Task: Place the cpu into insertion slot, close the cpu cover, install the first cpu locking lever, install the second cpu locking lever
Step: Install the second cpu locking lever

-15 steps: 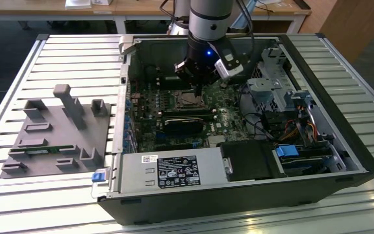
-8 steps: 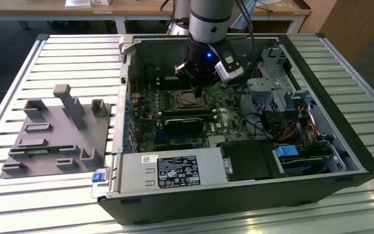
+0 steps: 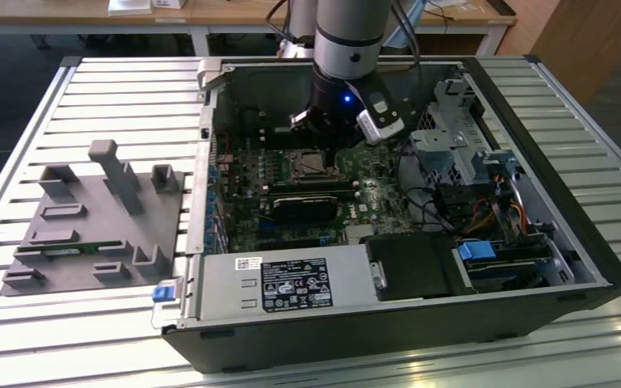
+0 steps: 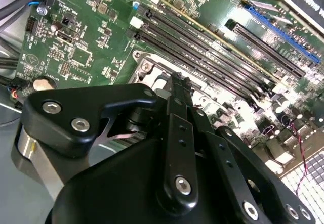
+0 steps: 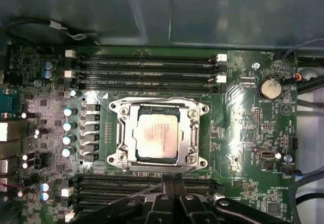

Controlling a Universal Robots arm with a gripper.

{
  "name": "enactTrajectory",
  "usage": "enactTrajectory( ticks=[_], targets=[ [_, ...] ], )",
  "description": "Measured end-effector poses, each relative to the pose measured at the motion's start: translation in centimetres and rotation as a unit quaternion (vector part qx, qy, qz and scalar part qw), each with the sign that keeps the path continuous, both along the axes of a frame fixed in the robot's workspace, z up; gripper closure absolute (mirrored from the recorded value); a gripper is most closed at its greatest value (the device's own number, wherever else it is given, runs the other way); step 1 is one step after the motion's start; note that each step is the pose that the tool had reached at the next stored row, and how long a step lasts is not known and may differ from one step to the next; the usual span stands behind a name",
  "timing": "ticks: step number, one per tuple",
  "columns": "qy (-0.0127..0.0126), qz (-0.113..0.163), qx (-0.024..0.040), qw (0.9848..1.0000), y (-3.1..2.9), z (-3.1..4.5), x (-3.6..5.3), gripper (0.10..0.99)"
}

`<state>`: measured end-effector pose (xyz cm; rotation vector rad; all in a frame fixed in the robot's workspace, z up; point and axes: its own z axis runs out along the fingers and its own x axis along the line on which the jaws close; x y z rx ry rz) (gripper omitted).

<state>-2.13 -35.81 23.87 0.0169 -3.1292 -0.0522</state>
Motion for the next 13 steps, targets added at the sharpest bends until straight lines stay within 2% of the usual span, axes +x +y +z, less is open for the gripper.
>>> enactTrajectory(
  ticks=[5,13],
  targets=[
    [-0.0007,0.001,0.0003,1.0000,-0.30,-0.14,-0.22,0.980],
    [-0.0013,0.001,0.0002,1.0000,-0.33,-0.27,-0.38,0.980]
  ],
)
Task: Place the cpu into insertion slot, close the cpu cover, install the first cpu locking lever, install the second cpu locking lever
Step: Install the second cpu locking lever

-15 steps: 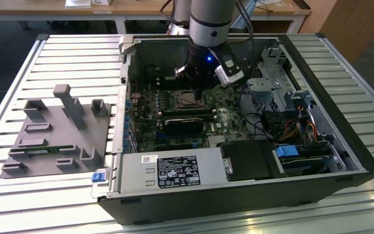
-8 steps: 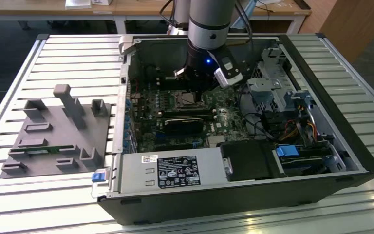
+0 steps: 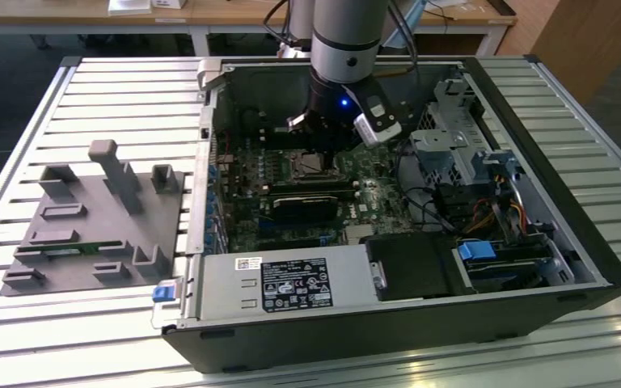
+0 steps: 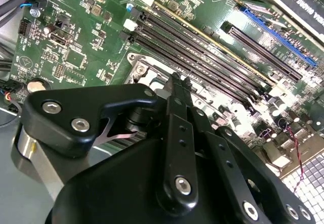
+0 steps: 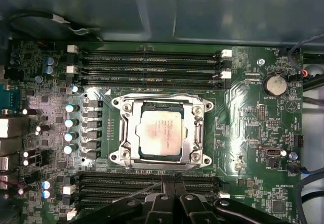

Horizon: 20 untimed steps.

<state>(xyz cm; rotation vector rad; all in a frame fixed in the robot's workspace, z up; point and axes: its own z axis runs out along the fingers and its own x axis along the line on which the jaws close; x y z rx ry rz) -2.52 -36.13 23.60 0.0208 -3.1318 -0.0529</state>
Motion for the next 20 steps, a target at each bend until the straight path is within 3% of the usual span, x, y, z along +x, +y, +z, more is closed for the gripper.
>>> enactTrajectory(
  ticks=[20],
  targets=[
    [-0.0008,0.001,0.0000,1.0000,-0.37,-0.16,-0.45,0.980]
  ],
)
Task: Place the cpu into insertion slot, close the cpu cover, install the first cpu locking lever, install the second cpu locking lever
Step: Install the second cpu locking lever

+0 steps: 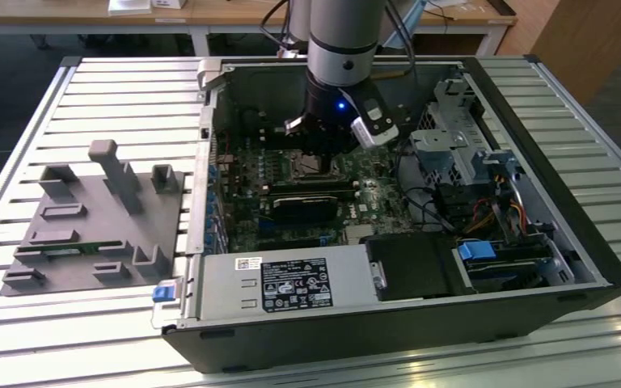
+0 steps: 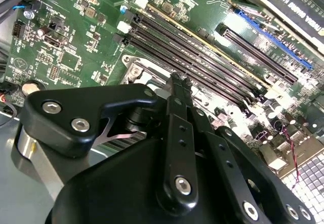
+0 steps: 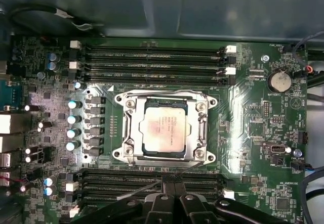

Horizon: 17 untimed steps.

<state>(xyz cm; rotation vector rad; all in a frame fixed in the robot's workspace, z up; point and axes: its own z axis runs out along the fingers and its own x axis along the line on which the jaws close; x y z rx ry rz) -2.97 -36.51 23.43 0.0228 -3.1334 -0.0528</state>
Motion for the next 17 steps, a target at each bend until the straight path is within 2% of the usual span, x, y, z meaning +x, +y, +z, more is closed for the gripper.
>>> enactTrajectory(
  ticks=[5,7,11,14,17],
  targets=[
    [0.0000,0.000,0.0009,1.0000,-0.06,-0.22,-0.08,0.980],
    [0.0000,0.000,0.0035,1.0000,-0.09,-0.41,-0.15,0.980],
    [0.0000,0.000,0.0134,0.9999,-0.13,-0.68,-0.78,0.980],
    [0.0000,0.000,0.0167,0.9999,-0.19,-0.97,-1.22,0.980],
    [0.0000,0.000,0.0171,0.9999,-0.21,-1.49,-1.46,0.980]
  ],
)
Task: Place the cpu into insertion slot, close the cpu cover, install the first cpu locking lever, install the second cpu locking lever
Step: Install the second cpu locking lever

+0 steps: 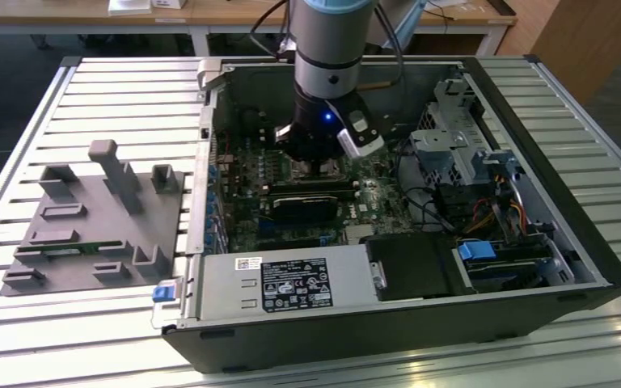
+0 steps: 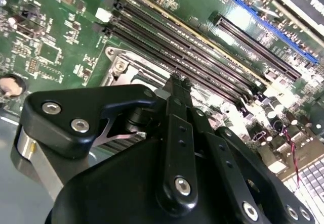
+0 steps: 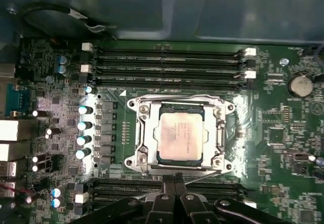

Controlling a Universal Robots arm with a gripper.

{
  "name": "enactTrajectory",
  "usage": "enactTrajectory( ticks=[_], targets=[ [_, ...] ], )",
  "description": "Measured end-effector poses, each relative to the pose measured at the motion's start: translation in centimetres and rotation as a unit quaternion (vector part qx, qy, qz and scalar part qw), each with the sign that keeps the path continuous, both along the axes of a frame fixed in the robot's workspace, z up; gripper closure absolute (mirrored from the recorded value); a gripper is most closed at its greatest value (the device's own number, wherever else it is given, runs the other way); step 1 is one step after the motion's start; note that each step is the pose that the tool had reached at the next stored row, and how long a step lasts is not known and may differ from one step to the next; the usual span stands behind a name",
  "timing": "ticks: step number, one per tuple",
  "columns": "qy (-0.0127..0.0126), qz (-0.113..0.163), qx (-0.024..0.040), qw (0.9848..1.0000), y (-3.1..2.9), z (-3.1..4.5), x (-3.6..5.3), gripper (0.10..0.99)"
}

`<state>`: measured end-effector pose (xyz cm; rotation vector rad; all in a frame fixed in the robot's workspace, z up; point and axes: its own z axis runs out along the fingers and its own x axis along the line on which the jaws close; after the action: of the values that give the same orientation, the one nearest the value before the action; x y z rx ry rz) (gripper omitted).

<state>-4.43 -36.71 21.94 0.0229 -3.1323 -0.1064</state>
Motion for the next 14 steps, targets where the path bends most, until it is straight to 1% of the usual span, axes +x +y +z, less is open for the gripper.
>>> enactTrajectory(
  ticks=[3,5,7,11,14],
  targets=[
    [0.0000,0.000,0.0006,1.0000,-0.02,-0.42,-0.13,0.980],
    [0.0000,0.000,0.0045,1.0000,-0.15,-0.46,-0.23,0.980],
    [0.0000,0.000,0.0082,1.0000,-0.41,-0.46,-0.38,0.980],
    [0.0000,0.000,0.0125,0.9999,-0.89,-0.47,-0.76,0.980],
    [-0.0002,0.000,0.0159,0.9999,-1.16,-0.46,-1.24,0.980]
  ],
)
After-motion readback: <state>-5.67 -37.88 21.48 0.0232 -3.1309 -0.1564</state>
